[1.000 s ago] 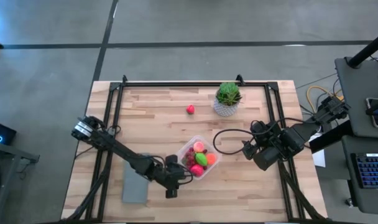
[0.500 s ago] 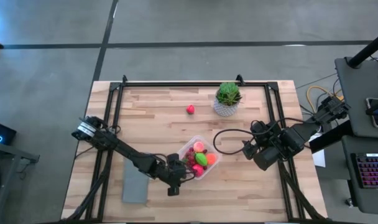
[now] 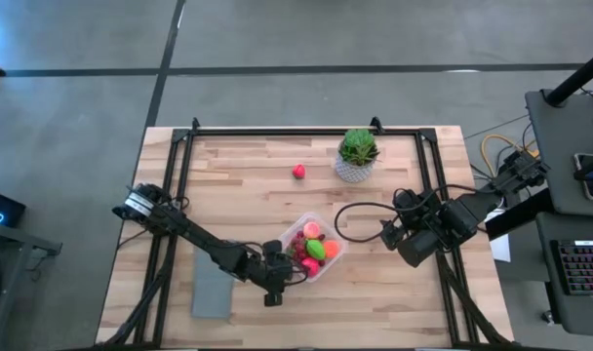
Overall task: Pick and placing Produce into tupperware
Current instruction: Put the red cherry into the transparent bin
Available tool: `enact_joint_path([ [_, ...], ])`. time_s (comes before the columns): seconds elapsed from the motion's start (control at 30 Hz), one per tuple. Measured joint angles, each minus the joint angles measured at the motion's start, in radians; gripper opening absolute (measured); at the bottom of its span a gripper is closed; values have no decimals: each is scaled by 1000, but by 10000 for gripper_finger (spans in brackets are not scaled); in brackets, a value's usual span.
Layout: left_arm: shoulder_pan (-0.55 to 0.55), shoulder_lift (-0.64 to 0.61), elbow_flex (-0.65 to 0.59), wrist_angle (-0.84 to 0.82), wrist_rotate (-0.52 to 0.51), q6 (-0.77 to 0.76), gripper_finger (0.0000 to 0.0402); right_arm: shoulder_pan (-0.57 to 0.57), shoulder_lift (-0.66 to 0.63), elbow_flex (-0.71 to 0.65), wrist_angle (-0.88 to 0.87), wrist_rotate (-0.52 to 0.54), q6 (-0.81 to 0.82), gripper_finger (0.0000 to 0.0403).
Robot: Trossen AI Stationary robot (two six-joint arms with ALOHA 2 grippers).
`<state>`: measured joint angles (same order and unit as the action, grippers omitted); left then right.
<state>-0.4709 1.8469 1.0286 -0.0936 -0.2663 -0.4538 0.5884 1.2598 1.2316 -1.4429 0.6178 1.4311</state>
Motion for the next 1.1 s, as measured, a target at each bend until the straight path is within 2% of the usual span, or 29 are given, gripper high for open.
enact_joint_path([
  [0.27, 0, 0, -5, -2, -24, 5, 189, 0, 0, -2, 0, 0, 0, 325],
  [0.63, 0, 0, -5, 7, -27, 43, 120, 0, 0, -2, -1, 0, 1, 325],
  [1.1, 2, 51, 23, 8, -15, 41, 118, 0, 0, -5, -10, -14, 1, 325],
])
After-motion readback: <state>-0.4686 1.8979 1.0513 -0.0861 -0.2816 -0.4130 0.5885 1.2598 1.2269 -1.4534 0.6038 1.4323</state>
